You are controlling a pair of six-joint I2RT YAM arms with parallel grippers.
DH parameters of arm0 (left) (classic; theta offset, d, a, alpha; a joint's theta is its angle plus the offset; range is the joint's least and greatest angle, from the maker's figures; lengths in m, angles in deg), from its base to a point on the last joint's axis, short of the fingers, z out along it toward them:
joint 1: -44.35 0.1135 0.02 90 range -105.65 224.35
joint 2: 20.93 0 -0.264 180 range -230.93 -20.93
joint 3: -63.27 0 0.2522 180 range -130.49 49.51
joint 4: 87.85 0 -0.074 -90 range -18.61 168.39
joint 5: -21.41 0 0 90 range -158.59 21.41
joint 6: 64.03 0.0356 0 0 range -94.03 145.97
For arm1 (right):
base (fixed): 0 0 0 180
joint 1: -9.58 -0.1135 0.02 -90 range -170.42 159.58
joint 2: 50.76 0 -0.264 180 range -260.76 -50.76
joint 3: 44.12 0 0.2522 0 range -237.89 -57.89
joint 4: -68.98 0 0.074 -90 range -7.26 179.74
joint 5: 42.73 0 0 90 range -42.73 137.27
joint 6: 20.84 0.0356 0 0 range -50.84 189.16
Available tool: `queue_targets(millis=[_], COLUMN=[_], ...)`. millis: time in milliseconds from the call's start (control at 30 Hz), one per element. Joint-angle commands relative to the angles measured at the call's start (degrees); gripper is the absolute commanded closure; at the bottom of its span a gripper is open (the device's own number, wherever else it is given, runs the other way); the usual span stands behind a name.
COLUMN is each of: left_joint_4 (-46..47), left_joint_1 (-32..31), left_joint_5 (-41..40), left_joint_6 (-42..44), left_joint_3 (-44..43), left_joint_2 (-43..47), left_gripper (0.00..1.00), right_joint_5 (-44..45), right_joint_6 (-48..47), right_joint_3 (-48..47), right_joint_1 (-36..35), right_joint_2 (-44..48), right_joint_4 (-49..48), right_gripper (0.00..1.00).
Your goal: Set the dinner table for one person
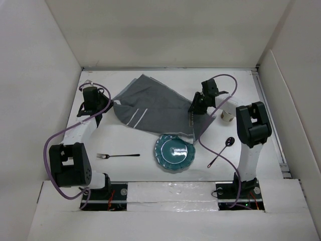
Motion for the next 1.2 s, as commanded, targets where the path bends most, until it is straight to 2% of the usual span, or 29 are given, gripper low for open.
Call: queue_targets(millis=[0,100,133,233,467,600,733,900,1067,1167], left_joint_4=[1.0,0.7,0.8,0.9,-1.1,-3.4,-7.1,-13.5,-17.6,-18.0], left_joint_1=[0.2,0.2,0.2,0.2,0.2,0.2,0.2,0.2,-0.4,-1.0], left_joint_5=[0.7,0.7,0.5,0.1,0.3,0.1,-0.7,-4.8,-5.3,-5.6], left_joint_6=[1.0,1.1,1.3,1.2,-0.8,-1.0,-0.7,1.4,1.6,1.7], left_joint_3=[-2.4,-2.5,-2.6,-3.4,-12.1,-20.0,-26.3,-35.4,-42.6,-46.2], left_joint_2=[0.2,0.3,0.2,-0.1,-2.7,-2.4,0.3,3.3,4.0,3.7], left_gripper=[1.0,1.0,1.0,1.0,1.0,1.0,1.0,1.0,1.0,1.0], right_joint_5=[-3.3,-4.0,-4.2,-4.3,-1.3,1.3,4.8,10.9,14.6,14.6], right_joint_6=[0.0,0.5,0.9,1.5,1.2,1.1,1.6,0.9,0.0,-1.2], right_joint_3=[-2.2,-2.0,-1.2,-0.1,0.7,0.8,1.5,-2.7,-10.2,-15.8], right_joint_1=[0.1,0.1,0.1,0.1,0.6,0.6,0.6,0.6,0.6,1.2], right_joint_2=[-1.6,-1.8,-0.5,2.3,15.5,27.1,37.9,48.8,50.3,47.6], right_joint_4=[-2.7,-3.9,-4.5,-7.0,-8.9,-7.6,-6.2,-2.5,-0.9,-1.6], right_gripper=[0.58,0.71,0.83,1.0,1.0,1.0,1.0,1.0,1.0,1.0])
